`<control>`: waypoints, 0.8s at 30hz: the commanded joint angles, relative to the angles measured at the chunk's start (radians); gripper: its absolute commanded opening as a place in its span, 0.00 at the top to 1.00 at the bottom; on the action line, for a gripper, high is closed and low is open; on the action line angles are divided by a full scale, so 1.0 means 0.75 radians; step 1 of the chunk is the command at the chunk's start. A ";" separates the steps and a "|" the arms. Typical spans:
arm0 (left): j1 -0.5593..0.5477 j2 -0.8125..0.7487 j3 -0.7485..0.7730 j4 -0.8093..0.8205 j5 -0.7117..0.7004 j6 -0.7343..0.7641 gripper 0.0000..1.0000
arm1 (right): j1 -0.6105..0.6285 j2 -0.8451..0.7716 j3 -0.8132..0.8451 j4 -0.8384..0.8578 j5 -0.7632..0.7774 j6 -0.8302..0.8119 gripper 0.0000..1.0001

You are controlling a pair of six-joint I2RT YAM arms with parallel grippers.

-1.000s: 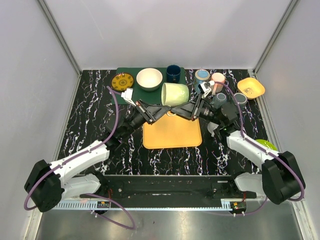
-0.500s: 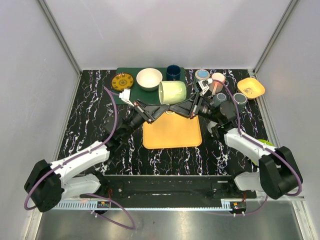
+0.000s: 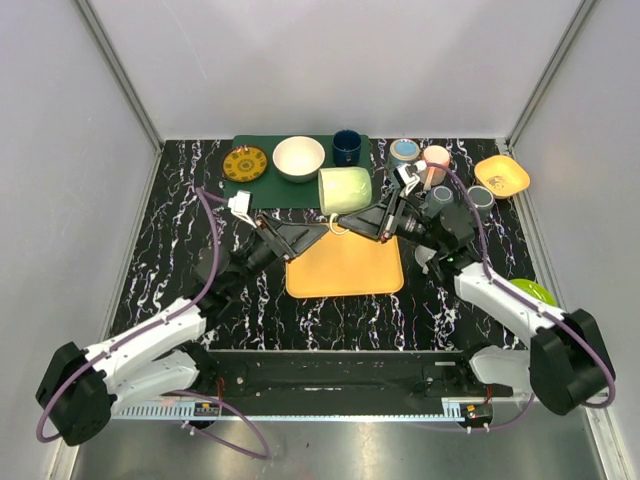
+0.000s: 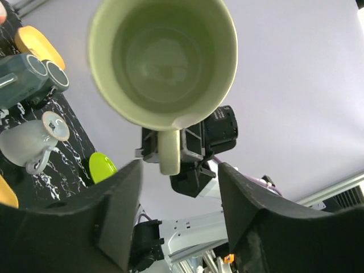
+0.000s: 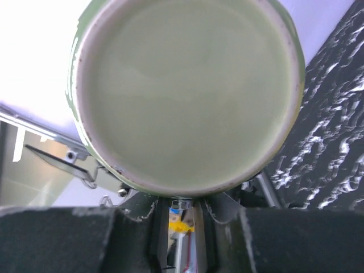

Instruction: Turn the mug right side up

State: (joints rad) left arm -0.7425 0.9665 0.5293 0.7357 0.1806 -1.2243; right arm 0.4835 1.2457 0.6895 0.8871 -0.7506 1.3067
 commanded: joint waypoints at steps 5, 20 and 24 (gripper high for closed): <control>0.086 -0.343 -0.155 -0.259 -0.063 0.080 0.24 | -0.049 -0.366 0.260 -0.994 0.276 -0.668 1.00; 0.104 -0.481 -0.258 -0.686 -0.137 0.205 0.24 | -0.047 -0.579 0.394 -2.387 1.342 -0.986 1.00; 0.104 -0.393 -0.284 -0.619 -0.088 0.168 0.25 | -0.049 -0.650 0.314 -2.486 1.424 -0.761 1.00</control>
State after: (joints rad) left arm -0.6682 0.6216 0.3382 0.2298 0.0750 -1.0924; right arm 0.4503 0.8246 0.9459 -0.8806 0.1432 0.5903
